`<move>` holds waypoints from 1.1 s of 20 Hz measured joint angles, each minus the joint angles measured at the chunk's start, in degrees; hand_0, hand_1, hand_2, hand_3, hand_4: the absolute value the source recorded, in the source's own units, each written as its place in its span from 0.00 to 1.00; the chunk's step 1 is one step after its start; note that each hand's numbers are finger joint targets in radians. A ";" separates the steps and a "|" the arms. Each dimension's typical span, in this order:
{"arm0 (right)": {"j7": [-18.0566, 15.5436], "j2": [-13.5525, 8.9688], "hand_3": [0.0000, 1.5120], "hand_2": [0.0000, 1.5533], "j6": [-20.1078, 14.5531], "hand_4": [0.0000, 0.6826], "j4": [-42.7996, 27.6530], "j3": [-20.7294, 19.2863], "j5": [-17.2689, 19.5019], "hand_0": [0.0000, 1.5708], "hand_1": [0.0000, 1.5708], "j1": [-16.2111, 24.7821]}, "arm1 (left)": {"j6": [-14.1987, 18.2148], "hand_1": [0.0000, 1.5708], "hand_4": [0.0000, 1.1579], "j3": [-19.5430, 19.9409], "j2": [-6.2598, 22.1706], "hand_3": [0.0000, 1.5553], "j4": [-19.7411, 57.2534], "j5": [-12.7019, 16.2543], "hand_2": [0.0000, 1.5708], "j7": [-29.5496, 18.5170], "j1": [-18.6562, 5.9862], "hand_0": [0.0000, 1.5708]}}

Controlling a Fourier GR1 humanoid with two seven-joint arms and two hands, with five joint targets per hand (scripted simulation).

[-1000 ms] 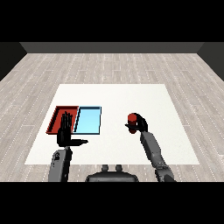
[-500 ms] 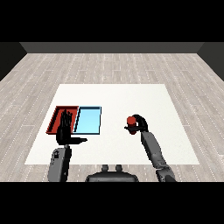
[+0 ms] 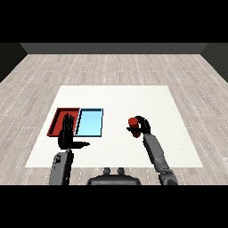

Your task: Pick the red can and put it in the red box

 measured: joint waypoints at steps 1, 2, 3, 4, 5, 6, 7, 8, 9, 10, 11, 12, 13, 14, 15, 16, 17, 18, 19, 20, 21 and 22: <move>0.47 -0.07 0.91 0.95 -0.04 0.86 -1.99 0.12 -0.16 0.98 0.98 0.54 | -0.33 0.00 0.00 -0.23 -0.04 0.00 0.37 -0.04 0.00 -0.34 0.28 0.00; 0.81 -0.39 0.91 0.95 0.11 0.86 -3.15 -0.11 -0.48 0.98 0.98 0.54 | -0.46 0.00 0.00 0.30 0.37 0.00 0.95 0.30 0.00 0.03 -0.79 0.00; 1.67 -0.37 0.91 0.94 -0.07 0.85 -5.08 0.09 -0.55 0.98 0.98 1.02 | -0.66 0.00 0.00 0.14 0.25 0.00 0.73 0.35 0.00 -0.23 -0.21 0.00; 2.06 -0.60 0.91 0.94 0.07 0.85 -6.80 -0.04 -0.92 0.98 0.98 1.32 | -0.50 0.00 0.00 -0.23 -0.01 0.00 0.11 0.29 0.00 0.09 0.00 0.00; 2.65 -0.95 0.91 0.94 0.34 0.85 -9.44 0.05 -1.24 0.98 0.98 2.50 | -0.34 0.00 0.00 -0.32 -0.08 0.00 -0.15 0.24 0.00 0.37 0.08 0.00; 2.93 -0.91 0.91 0.94 0.48 0.85 -11.13 0.15 -1.50 0.98 0.98 3.09 | -0.32 0.00 0.00 -0.52 -0.29 0.00 0.28 -0.09 0.00 -0.36 0.33 0.00; 3.42 -0.93 0.91 0.94 0.35 0.89 -13.28 0.30 -1.62 0.96 0.96 4.04 | -0.28 0.00 0.00 -0.52 -0.33 0.00 1.06 -0.28 0.00 -0.73 -0.25 0.00; 4.04 -0.90 0.91 0.94 0.13 0.89 -15.67 0.52 -1.72 0.96 0.96 4.87 | 0.16 0.00 0.00 -0.76 -0.37 0.00 0.88 -0.72 0.00 -0.16 -0.64 0.00; 4.11 -0.65 0.91 0.94 -0.10 0.89 -16.61 0.72 -1.64 0.96 0.96 4.97 | 0.48 0.00 0.00 -1.19 -0.48 0.00 -0.08 -1.12 0.00 0.36 0.01 0.00; 4.22 -1.17 0.92 0.95 0.32 0.90 -17.47 0.34 -1.99 0.98 0.98 5.07 | 0.53 0.00 0.00 -1.13 -0.31 0.00 0.05 -1.27 0.00 0.55 -0.24 0.00; 4.78 -1.51 0.92 0.95 0.69 0.91 -19.92 0.42 -2.35 0.98 0.98 5.87 | 0.30 0.00 0.00 -1.37 -0.02 0.00 -0.50 -1.48 0.00 0.79 -0.10 0.00; 5.55 -1.89 0.92 0.95 1.02 0.91 -22.76 0.43 -2.85 0.98 0.98 6.92 | 0.28 0.00 0.00 -2.00 -0.25 0.00 -1.02 -1.70 0.00 1.10 0.06 0.00; 5.08 -1.80 0.93 0.95 1.41 0.94 -23.99 0.52 -3.12 0.96 0.96 7.88 | 0.28 0.00 0.00 -2.17 -0.12 0.00 -0.79 -1.98 0.00 1.40 -0.80 0.00; 5.41 -2.37 0.93 0.94 1.89 0.94 -26.22 0.08 -3.89 0.96 0.96 8.45 | 0.36 0.00 0.00 -2.82 -0.34 0.00 -1.47 -2.01 0.00 2.54 -1.51 0.00; 5.84 -2.33 0.92 0.93 2.07 0.92 -28.84 0.32 -4.28 0.95 0.95 9.32 | 0.32 0.00 0.00 -3.64 -0.55 0.00 -2.77 -2.02 0.00 3.83 -1.22 0.00; 6.14 -2.42 0.92 0.92 2.29 0.93 -31.04 0.33 -4.74 0.94 0.94 9.97 | 0.88 0.00 0.00 -4.74 -0.81 0.00 -3.18 -1.95 0.00 5.21 -1.85 0.00; 6.45 -2.27 0.92 0.92 2.05 0.93 -32.71 0.46 -4.85 0.94 0.94 10.09 | 2.34 0.00 0.00 -6.79 -1.03 0.00 -3.54 -2.53 0.00 6.11 -2.25 0.00; 6.86 -1.59 0.92 0.92 1.21 0.93 -34.04 1.02 -4.46 0.94 0.94 9.91 | 2.96 0.00 0.00 -7.95 -1.20 0.00 -3.32 -3.24 0.00 6.83 -2.73 0.00; 7.24 -0.60 0.92 0.92 -0.19 0.93 -34.90 2.05 -3.77 0.94 0.94 9.40 | 3.05 0.00 0.00 -8.68 -1.23 0.00 -3.60 -3.77 0.00 7.84 -2.96 0.00; 7.47 0.20 0.92 0.92 -2.28 0.93 -35.22 3.74 -3.28 0.94 0.94 8.59 | 3.57 0.00 0.00 -9.63 -1.35 0.00 -3.84 -4.27 0.00 8.94 -3.28 0.00; 7.59 0.82 0.92 0.92 -4.91 0.93 -35.05 5.95 -2.99 0.94 0.94 7.49 | 4.04 0.00 0.00 -10.44 -1.45 0.00 -4.03 -4.65 0.00 9.83 -3.57 0.00; 7.49 1.32 0.92 0.92 -7.83 0.93 -33.84 8.16 -2.65 0.94 0.94 5.71 | 4.45 0.00 0.00 -11.11 -1.53 0.00 -4.16 -4.96 0.00 10.54 -3.81 0.00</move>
